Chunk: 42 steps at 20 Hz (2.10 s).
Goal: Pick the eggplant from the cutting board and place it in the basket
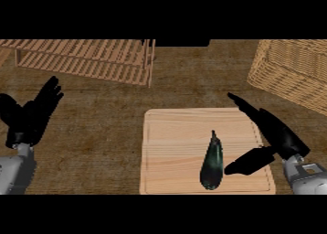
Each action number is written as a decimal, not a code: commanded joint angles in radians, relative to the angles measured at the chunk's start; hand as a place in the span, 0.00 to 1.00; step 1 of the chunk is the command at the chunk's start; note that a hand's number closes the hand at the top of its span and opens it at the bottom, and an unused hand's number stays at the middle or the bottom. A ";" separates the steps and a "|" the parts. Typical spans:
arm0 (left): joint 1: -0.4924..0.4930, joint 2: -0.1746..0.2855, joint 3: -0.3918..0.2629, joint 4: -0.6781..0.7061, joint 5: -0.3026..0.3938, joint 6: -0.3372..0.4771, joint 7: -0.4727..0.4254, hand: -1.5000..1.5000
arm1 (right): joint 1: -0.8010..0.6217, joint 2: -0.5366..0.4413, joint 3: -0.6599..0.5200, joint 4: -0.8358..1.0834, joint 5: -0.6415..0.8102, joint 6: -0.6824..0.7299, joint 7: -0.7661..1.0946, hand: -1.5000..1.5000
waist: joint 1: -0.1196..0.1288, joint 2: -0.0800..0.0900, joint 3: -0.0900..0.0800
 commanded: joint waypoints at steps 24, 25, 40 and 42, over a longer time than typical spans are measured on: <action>0.073 -0.055 0.091 -0.126 -0.067 -0.082 0.053 0.50 | 0.183 0.092 -0.048 0.017 0.139 0.201 -0.214 0.00 | -0.002 -0.002 0.000; -0.005 -0.085 0.080 -0.013 -0.107 -0.056 0.023 0.50 | 0.129 0.151 -0.022 0.007 0.154 0.196 -0.128 0.00 | -0.004 -0.001 0.000; 0.009 -0.080 0.126 -0.033 -0.107 -0.101 0.022 0.50 | 0.114 0.178 0.050 0.128 0.382 0.185 -0.186 1.00 | -0.001 -0.001 0.000; -0.016 -0.090 0.115 -0.009 -0.117 -0.090 0.036 0.50 | 0.042 0.187 0.072 0.294 0.436 0.146 -0.289 1.00 | 0.003 0.001 0.000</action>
